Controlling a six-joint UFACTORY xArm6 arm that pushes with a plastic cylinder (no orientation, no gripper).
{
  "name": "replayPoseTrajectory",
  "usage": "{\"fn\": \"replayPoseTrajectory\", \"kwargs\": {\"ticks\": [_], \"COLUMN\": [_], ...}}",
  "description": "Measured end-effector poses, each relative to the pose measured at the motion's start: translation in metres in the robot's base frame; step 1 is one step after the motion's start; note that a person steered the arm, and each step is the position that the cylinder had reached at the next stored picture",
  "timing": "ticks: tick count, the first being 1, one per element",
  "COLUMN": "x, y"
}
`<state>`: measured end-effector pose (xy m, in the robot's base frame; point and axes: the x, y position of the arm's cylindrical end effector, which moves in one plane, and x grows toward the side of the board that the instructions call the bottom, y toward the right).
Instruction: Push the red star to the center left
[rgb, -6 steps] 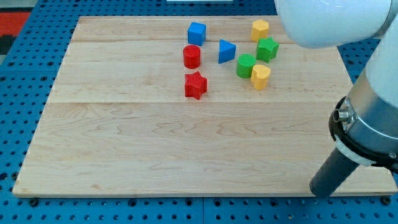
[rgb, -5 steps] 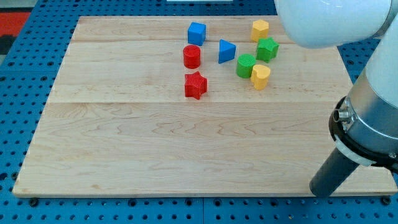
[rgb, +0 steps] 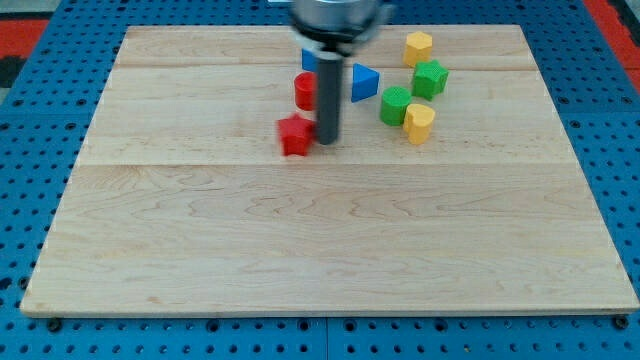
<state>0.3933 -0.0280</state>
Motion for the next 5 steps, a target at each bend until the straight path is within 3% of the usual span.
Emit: {"fn": "replayPoseTrajectory", "kwargs": {"ticks": [1, 2, 3, 4, 5], "x": [-0.016, -0.004, 0.011, 0.025, 0.049], "y": [-0.073, -0.106, -0.062, -0.133, -0.102]}}
